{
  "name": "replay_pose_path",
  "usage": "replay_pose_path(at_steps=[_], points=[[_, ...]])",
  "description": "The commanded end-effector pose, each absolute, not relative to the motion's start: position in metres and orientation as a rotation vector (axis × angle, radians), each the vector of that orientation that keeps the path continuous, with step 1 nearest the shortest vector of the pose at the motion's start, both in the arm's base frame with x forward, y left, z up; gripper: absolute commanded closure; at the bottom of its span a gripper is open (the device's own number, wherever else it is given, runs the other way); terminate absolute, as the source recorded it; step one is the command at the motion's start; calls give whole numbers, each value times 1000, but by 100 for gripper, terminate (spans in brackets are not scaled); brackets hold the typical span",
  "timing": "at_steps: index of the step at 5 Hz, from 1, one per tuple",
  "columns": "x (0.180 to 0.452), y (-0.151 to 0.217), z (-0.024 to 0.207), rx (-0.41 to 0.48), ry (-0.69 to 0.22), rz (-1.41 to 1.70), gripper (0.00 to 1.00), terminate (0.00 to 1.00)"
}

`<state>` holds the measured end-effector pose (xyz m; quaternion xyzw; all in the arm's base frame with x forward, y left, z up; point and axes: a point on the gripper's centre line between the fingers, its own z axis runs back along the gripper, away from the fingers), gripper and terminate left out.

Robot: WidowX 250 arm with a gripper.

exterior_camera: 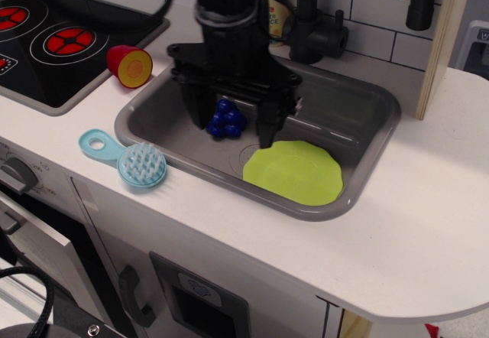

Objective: Put blueberries on plate sink

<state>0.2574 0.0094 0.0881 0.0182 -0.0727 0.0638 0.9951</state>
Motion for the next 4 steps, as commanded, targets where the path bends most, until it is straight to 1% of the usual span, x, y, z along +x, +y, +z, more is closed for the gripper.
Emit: replay_pose_path(at_steps=[1, 2, 3, 4], points=[[309, 28, 77, 33, -281, 220, 0, 0], [331, 55, 66, 51, -346, 253, 0, 0], [340, 78, 60, 73, -377, 268, 0, 0], [343, 92, 49, 92, -365, 263, 0, 0]])
